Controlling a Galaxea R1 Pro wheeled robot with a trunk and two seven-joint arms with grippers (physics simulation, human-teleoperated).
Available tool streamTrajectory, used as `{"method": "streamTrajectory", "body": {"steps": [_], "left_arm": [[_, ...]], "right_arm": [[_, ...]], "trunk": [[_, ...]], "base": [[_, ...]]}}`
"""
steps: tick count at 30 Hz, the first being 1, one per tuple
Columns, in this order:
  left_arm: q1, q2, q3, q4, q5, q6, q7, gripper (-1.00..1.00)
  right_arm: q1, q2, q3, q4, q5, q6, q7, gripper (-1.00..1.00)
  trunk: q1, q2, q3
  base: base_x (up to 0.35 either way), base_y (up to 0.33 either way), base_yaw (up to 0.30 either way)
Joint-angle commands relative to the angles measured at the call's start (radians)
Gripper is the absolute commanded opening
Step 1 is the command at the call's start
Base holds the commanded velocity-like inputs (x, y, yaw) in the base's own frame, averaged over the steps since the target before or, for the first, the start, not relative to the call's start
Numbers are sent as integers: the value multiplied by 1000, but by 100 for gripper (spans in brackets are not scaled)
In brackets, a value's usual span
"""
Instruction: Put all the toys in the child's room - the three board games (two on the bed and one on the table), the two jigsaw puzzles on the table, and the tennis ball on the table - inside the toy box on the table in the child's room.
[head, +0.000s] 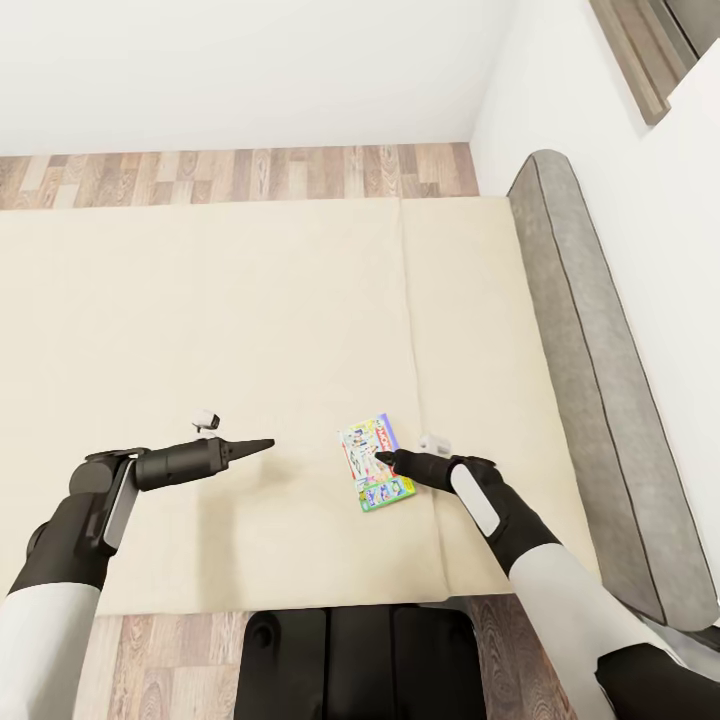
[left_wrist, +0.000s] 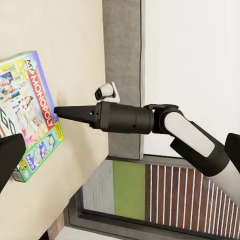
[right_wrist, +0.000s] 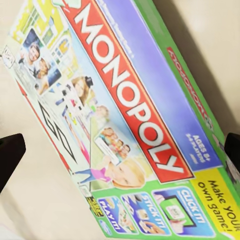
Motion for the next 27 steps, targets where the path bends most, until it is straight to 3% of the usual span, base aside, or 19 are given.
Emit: {"method": "streamTrajectory", "body": {"steps": [1,10,27], "left_arm": [[0,0,0,0,2,10,-2,100],[-1,1,0,0,2,9,-3,100],[0,-1,0,0,2,9,-2,100]], "right_arm": [[0,0,0,-1,1,4,2,100],[0,0,0,0,1,4,2,100],[0,0,0,-1,1,3,2,100]], "trunk": [[1,-2,-1],[1,-2,-1],[1,-2,-1]], "base": [[0,0,79],[0,0,157],[1,0,11]]}}
